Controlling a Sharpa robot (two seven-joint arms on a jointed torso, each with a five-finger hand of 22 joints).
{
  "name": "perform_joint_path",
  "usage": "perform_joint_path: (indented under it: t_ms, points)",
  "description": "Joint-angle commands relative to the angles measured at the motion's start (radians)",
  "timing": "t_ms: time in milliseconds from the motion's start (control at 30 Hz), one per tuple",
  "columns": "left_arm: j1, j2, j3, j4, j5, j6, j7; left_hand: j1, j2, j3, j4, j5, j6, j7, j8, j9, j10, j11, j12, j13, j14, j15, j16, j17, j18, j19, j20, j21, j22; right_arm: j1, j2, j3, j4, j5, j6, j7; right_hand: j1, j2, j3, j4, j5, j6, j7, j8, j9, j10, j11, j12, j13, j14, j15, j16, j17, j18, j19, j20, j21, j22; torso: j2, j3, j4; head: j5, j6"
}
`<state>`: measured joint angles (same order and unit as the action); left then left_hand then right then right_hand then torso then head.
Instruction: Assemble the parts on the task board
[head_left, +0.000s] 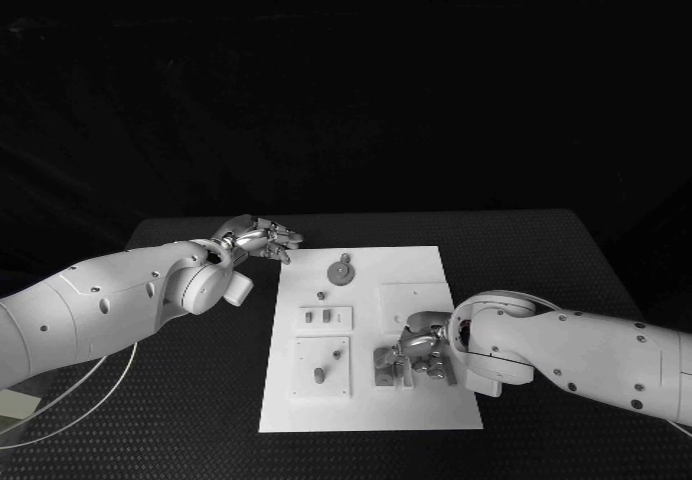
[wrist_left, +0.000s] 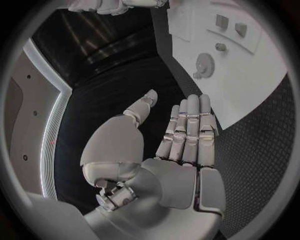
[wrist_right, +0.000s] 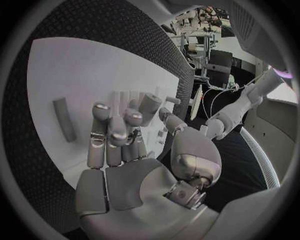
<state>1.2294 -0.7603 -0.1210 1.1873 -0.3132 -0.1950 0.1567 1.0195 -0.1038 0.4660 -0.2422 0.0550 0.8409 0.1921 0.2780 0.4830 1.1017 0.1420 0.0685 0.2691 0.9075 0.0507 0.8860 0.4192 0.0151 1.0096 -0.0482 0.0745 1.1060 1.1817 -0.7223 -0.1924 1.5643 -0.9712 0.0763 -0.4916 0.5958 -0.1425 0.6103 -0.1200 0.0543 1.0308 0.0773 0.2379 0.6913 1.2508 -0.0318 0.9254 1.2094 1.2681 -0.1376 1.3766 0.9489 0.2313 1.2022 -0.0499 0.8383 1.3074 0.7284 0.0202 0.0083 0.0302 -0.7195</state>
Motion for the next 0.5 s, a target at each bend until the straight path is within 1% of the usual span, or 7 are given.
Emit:
perform_joint_path:
  t_ms: [33, 167, 300, 400, 500]
  points:
    - [0.001, 0.001, 0.001, 0.001, 0.005, 0.015, 0.004, -0.013, 0.0, 0.0, 0.009, 0.001, -0.006, -0.002, 0.003, -0.001, -0.003, 0.002, 0.001, 0.002, -0.005, 0.002, -0.004, 0.001, 0.009, 0.0, 0.001, -0.004, -0.001, -0.004, -0.006, -0.003, 0.006, -0.053, 0.006, 0.012, 0.021, 0.003, 0.002, -0.013, -0.004, -0.009, 0.004, 0.0, 0.003, -0.007, 0.001, -0.004, 0.002, -0.003, 0.001, -0.003, 0.002, 0.031, -0.002, 0.0, -0.001, 0.019, 0.0, 0.0009, -0.0001, 0.0, 0.001]
    - [0.001, 0.001, 0.001, 0.001, 0.005, 0.017, 0.003, -0.014, 0.001, 0.001, 0.01, 0.001, -0.006, -0.002, 0.003, -0.001, -0.003, 0.002, 0.001, 0.002, -0.005, 0.002, -0.004, 0.001, 0.009, 0.001, 0.002, -0.004, -0.001, -0.004, -0.024, -0.002, 0.027, -0.061, 0.01, 0.029, 0.032, 0.006, -0.005, -0.026, -0.004, -0.002, 0.002, 0.005, 0.007, -0.004, -0.001, -0.002, 0.003, -0.001, -0.001, -0.002, 0.003, 0.031, 0.0, 0.0, 0.002, 0.02, 0.0, 0.0013, 0.0006, 0.0, 0.002]
    - [0.001, 0.0, 0.0, 0.0, 0.005, 0.016, 0.003, -0.014, 0.001, 0.001, 0.011, 0.001, -0.006, -0.002, 0.004, -0.001, -0.003, 0.002, 0.001, 0.002, -0.005, 0.002, -0.004, 0.001, 0.009, 0.0, 0.002, -0.004, -0.001, -0.004, -0.041, -0.002, 0.048, -0.061, 0.003, 0.05, 0.038, 0.001, -0.011, -0.036, -0.004, 0.003, 0.001, 0.008, 0.01, -0.001, -0.003, -0.001, 0.004, 0.001, -0.002, -0.001, 0.003, 0.031, 0.002, 0.0, 0.003, 0.019, 0.0, 0.0016, -0.0005, 0.001, 0.002]
    - [0.001, 0.0, 0.0, 0.001, 0.005, 0.017, 0.003, -0.014, 0.001, 0.001, 0.011, 0.001, -0.006, -0.002, 0.004, -0.001, -0.003, 0.002, 0.001, 0.002, -0.004, 0.002, -0.004, 0.001, 0.009, 0.0, 0.002, -0.004, -0.001, -0.003, -0.051, -0.001, 0.055, -0.061, 0.0, 0.063, 0.039, -0.005, -0.012, -0.037, -0.004, 0.005, 0.0, 0.009, 0.011, 0.001, -0.003, -0.001, 0.004, 0.003, -0.003, -0.001, 0.002, 0.031, 0.003, 0.0, 0.004, 0.019, 0.0, 0.0011, -0.0009, 0.0, 0.004]
    - [0.001, 0.0, 0.0, 0.001, 0.005, 0.017, 0.004, -0.014, 0.001, 0.001, 0.011, 0.001, -0.006, -0.002, 0.004, -0.001, -0.003, 0.002, 0.001, 0.002, -0.005, 0.002, -0.004, 0.002, 0.009, 0.0, 0.002, -0.004, -0.001, -0.003, -0.056, -0.001, 0.061, -0.061, 0.012, 0.07, 0.041, -0.01, -0.013, -0.038, -0.004, 0.007, -0.001, 0.01, 0.012, 0.003, -0.004, 0.0, 0.004, 0.004, -0.004, -0.001, 0.002, 0.031, 0.005, 0.0, 0.004, 0.019, 0.0, 0.0009, -0.0011, 0.0, 0.005]
